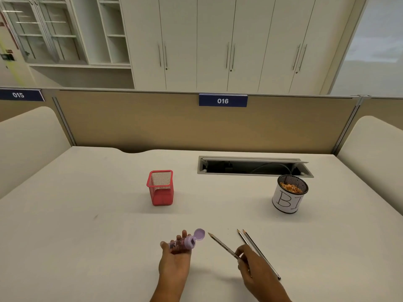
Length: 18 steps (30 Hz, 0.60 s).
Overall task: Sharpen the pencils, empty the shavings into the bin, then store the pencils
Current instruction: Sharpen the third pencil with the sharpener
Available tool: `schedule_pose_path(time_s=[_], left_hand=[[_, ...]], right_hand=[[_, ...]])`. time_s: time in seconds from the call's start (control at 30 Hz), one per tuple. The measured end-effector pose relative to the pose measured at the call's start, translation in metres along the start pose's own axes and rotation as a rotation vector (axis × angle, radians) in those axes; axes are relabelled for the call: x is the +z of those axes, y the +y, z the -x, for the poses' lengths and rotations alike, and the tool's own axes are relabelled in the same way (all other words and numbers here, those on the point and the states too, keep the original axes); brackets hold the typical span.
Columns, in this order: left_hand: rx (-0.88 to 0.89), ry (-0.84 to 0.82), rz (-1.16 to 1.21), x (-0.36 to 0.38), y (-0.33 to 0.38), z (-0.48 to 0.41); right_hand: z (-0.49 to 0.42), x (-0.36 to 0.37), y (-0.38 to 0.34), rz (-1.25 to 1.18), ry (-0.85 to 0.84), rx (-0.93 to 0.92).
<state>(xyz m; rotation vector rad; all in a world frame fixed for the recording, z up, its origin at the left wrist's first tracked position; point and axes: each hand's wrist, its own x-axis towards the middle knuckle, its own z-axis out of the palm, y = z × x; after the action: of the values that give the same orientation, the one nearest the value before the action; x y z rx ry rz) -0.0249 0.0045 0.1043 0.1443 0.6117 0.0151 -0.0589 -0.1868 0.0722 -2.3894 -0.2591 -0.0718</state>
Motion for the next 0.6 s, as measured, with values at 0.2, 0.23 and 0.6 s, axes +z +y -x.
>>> schedule_pose_path(time_s=[0.2,0.23,0.6], left_hand=[[-0.05,0.081,0.074,0.0,-0.011,-0.002],[-0.042,0.093,0.078,0.0,-0.013,-0.001],[0.019,0.105,-0.141,0.0,-0.026,0.009]], right_hand=[[0.014,-0.014,-0.017,-0.012,-0.028,-0.084],[0.015,-0.015,-0.02,-0.018,-0.004,-0.093],[0.017,-0.022,-0.027,0.149,0.143,-0.158]])
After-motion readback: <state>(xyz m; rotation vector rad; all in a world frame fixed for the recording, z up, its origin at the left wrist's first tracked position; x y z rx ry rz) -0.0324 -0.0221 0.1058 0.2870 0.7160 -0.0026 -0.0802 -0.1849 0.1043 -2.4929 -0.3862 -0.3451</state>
